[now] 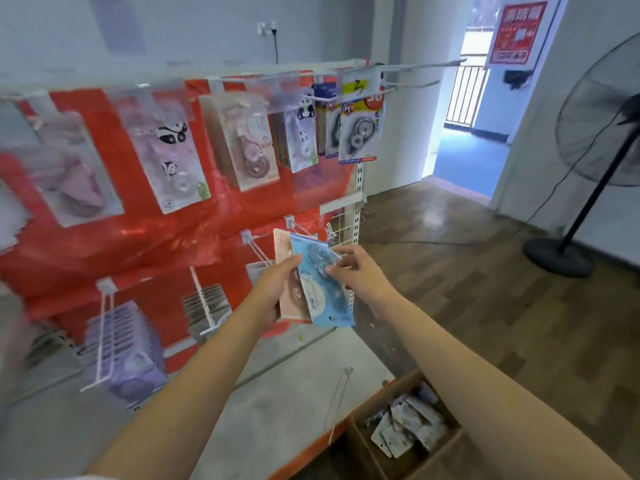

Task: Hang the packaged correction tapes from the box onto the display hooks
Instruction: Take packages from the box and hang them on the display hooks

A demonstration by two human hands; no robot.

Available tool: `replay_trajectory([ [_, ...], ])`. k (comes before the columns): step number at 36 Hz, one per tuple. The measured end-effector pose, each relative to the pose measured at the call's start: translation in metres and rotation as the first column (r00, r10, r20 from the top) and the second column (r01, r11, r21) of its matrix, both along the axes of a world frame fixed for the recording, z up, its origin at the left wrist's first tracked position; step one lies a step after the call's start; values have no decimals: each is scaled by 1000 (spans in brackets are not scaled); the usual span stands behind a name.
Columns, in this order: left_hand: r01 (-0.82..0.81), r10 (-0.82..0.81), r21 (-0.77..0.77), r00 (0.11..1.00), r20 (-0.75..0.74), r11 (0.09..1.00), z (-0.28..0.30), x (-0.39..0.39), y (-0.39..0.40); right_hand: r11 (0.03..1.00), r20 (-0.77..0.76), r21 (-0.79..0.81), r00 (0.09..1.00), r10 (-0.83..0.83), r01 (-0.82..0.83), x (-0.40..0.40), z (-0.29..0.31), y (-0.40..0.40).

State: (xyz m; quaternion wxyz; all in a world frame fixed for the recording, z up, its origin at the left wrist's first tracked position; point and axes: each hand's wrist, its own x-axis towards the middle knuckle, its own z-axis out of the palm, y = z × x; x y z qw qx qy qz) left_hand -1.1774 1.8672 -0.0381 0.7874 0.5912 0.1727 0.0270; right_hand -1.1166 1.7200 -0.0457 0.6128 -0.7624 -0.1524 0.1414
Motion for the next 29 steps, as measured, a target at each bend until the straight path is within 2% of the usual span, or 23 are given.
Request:
replay_trajectory([
  [2,-15,15,-2,1000,25,1000,1,-10,7,998,-99,65,995,9,-3,-9,0,4],
  [4,-60,59,16,997,53,998,-1,-18,13,988,-202,130,974,107,-81,-16,1,8],
  [7,-107,105,32,993,52,994,-3,-30,20,985,-181,89,970,164,-149,-21,3,15],
  [11,-178,176,53,983,46,983,-3,-47,28,994,-96,22,990,105,-103,-24,7,27],
  [18,-246,244,103,969,27,964,-4,-70,56,975,-126,192,988,-88,111,-21,13,41],
  [23,-271,278,180,960,-13,945,-12,-77,68,923,-291,376,956,30,85,-24,13,58],
  [25,-245,252,171,967,-24,954,-14,-77,67,889,-319,445,947,46,107,-28,14,66],
  [29,-140,142,115,990,-5,983,-12,-79,56,869,-345,474,938,31,145,-32,10,73],
])
